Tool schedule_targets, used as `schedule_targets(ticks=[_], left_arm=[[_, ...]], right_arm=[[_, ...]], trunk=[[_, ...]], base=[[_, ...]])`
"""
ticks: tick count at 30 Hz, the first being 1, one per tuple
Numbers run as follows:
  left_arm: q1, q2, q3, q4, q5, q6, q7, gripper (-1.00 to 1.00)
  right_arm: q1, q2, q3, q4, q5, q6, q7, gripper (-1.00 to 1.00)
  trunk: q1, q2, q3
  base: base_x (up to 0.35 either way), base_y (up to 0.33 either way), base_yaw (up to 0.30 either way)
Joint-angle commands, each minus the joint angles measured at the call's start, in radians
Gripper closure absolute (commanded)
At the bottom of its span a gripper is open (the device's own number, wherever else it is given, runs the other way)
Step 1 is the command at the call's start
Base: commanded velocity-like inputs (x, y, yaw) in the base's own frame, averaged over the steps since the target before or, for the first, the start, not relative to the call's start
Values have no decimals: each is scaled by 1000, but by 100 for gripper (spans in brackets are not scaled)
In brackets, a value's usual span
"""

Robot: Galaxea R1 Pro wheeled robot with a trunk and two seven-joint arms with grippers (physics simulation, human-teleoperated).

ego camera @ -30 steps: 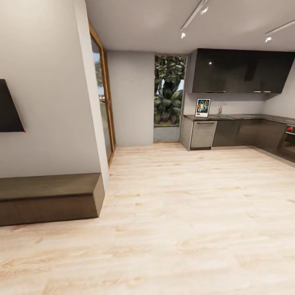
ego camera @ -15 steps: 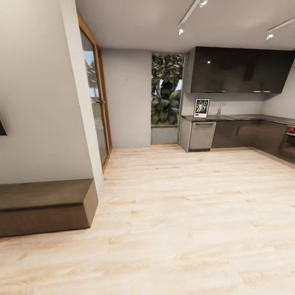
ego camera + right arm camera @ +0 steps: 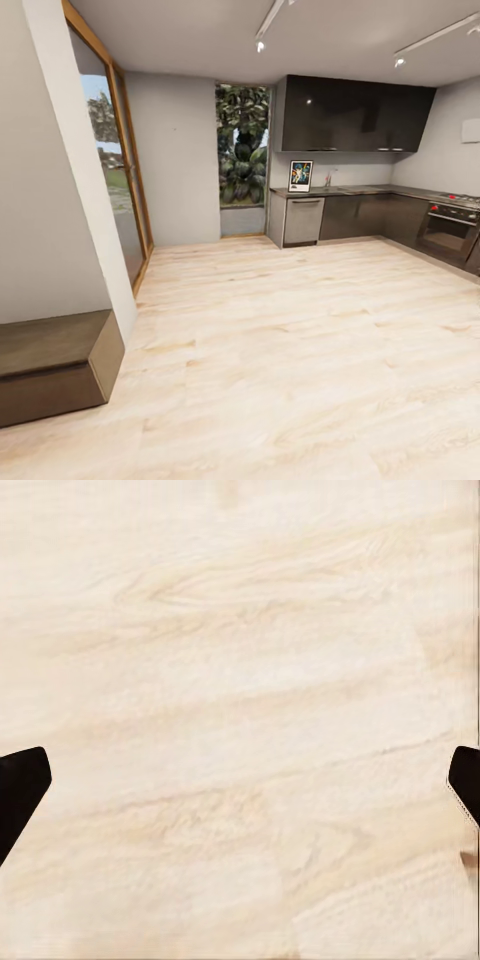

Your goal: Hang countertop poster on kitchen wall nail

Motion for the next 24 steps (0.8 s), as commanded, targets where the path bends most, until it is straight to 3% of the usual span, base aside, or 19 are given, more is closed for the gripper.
schedule_targets(ticks=[1, 24], left_arm=[[0, -1, 2, -2, 0, 0, 0, -100], [0, 0, 2, -2, 0, 0, 0, -100]], right_arm=[[-1, 0, 0, 1, 1, -3, -1, -100], [-1, 0, -1, 1, 1, -5, -2, -100]], trunk=[[1, 0, -1], [1, 0, -1]], base=[[338, -86, -93], [338, -90, -10]])
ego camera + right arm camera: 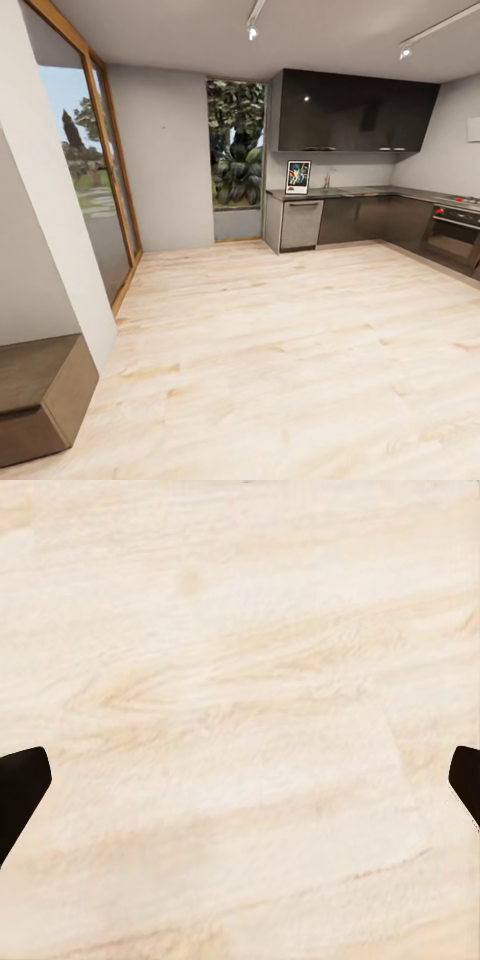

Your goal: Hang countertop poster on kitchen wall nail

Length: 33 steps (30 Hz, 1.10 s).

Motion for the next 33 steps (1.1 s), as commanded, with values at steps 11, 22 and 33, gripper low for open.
schedule_targets(ticks=[11, 22, 33], left_arm=[[0, -1, 2, -1, 0, 0, 0, -100], [0, -1, 2, -1, 0, 0, 0, -100], [0, -1, 2, -1, 0, 0, 0, -100]], right_arm=[[0, 0, 0, 1, 1, -3, -1, -100], [0, 0, 1, 1, 1, -3, -1, -100], [0, 0, 0, 1, 1, -3, -1, -100]], trunk=[[1, 0, -1], [1, 0, -1], [1, 0, -1]], base=[[338, -105, 0], [338, -118, 0], [334, -135, -130]])
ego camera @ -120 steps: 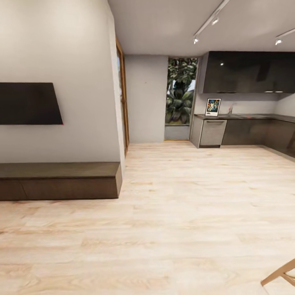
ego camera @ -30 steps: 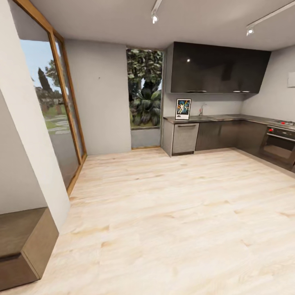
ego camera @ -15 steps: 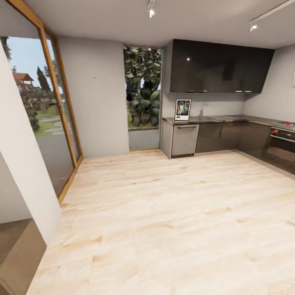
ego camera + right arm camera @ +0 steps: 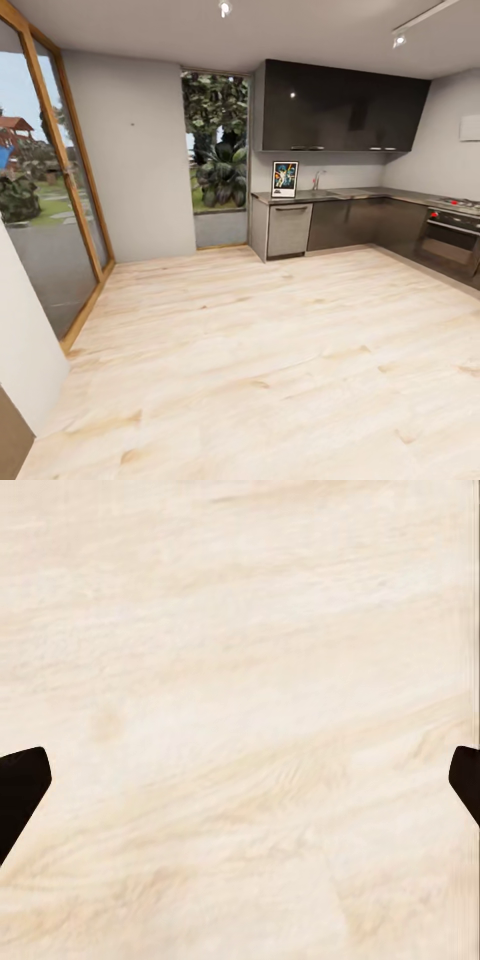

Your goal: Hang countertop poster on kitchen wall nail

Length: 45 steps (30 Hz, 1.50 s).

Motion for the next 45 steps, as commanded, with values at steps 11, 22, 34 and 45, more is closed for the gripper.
schedule_targets(ticks=[11, 22, 34, 45], left_arm=[[0, -1, 2, -2, 0, 0, 0, -100], [0, 0, 2, -2, 0, 0, 0, -100], [0, -1, 2, -2, 0, 0, 0, -100], [0, -1, 2, -2, 0, 0, 0, -100]], right_arm=[[-1, -1, 0, 1, 1, -3, -1, -100], [-1, -1, 0, 1, 1, -3, -1, -100], [-1, -1, 0, 1, 1, -3, -1, -100], [-1, -1, 1, 1, 1, -3, -1, -100]], trunk=[[1, 0, -1], [1, 0, -1], [1, 0, -1], [1, 0, -1]], base=[[330, -145, -115], [316, -171, -3], [294, -205, 0], [278, -223, 0]])
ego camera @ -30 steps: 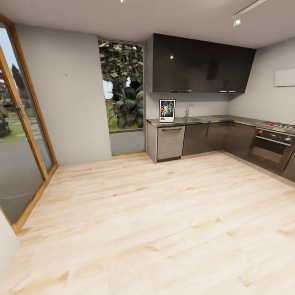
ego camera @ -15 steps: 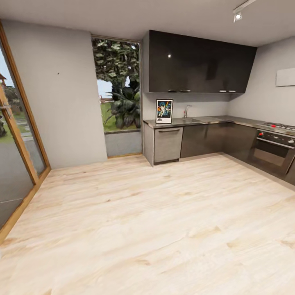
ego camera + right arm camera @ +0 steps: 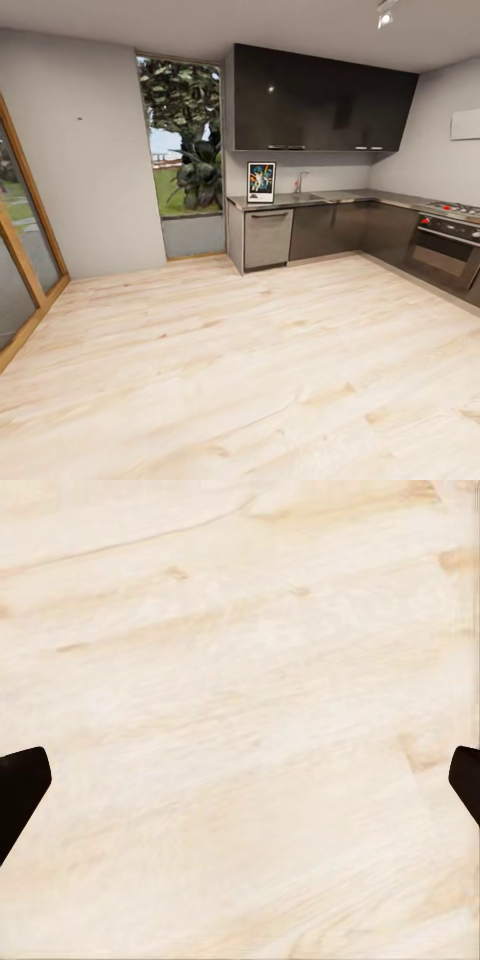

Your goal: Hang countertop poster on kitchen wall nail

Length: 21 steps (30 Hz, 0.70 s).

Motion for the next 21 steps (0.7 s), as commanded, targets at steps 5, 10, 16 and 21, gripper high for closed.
schedule_targets(ticks=[5, 10, 16, 21], left_arm=[[0, -1, 2, -2, 0, 0, 0, -100], [0, -1, 2, -2, 0, 0, 0, -100], [0, 0, 2, -2, 0, 0, 0, -100], [0, 0, 2, -2, 0, 0, 0, -100]], right_arm=[[-1, 0, 0, 1, 1, -3, -1, -100], [-1, 0, -1, 1, 1, -3, -1, -100], [-1, 0, 0, 1, 1, -4, -1, -100], [-1, 0, -1, 1, 1, -4, -1, -100]], trunk=[[0, 0, -1], [0, 0, -1], [0, 0, -1], [0, 0, -1]], base=[[274, -227, 0], [274, -227, 0], [274, -227, 0], [274, -226, 0]])
